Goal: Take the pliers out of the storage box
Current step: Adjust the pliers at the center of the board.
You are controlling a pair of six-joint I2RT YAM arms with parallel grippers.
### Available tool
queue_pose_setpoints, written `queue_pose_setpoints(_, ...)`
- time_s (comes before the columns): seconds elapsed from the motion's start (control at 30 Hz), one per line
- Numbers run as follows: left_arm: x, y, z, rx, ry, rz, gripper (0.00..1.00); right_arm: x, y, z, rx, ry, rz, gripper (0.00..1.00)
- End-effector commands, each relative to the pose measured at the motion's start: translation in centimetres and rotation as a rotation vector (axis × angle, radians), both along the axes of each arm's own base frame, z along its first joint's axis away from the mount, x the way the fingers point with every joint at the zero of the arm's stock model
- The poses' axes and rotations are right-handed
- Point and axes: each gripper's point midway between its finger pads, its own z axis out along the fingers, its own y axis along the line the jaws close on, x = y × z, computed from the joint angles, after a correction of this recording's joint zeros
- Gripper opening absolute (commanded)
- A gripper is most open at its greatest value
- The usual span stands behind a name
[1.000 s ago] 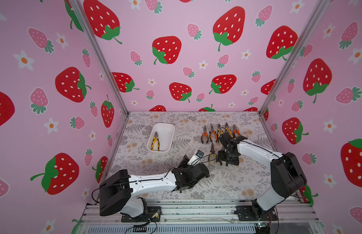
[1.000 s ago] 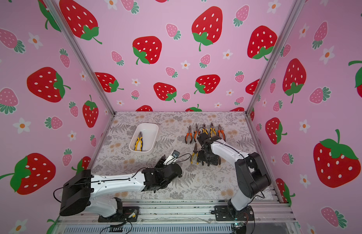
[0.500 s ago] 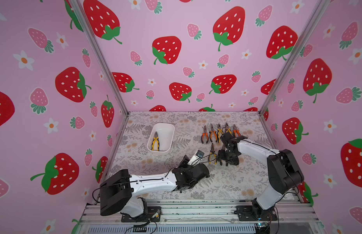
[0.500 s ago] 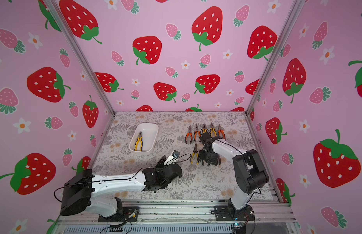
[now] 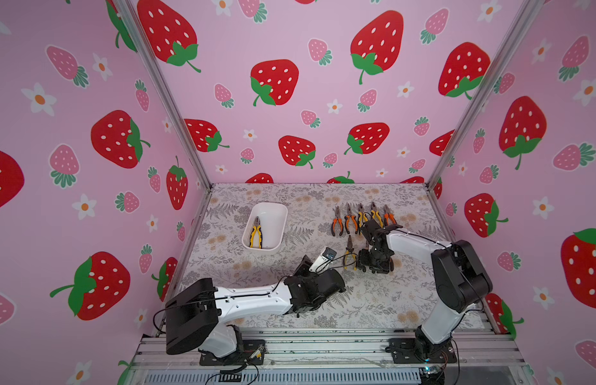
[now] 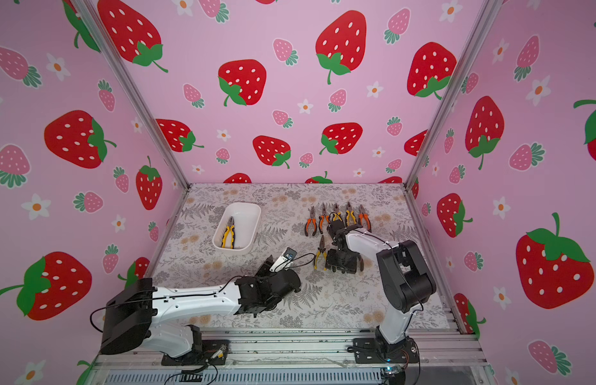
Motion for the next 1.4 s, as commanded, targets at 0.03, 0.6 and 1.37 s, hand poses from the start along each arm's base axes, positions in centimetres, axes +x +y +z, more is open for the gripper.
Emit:
queue_pose_setpoints(0.03,0.4,-0.5,0.9,-0.008,-0.007,0.006,0.5,0.4,-0.1,-0.3,-0.008,0.009,0.018,0.68)
queue_pose_setpoints(0.6,0.4,-0.6,0.8,-0.005,-0.005,0.005,0.5,0.0,-0.3,-0.9,-0.029,0.043,0.111,0.61)
queue_pose_setpoints(1.37,0.4,-0.5,0.8,-0.004,-0.007,0.007,0.5,-0.4,1.4,2.6,0.056,-0.043,0.102,0.71)
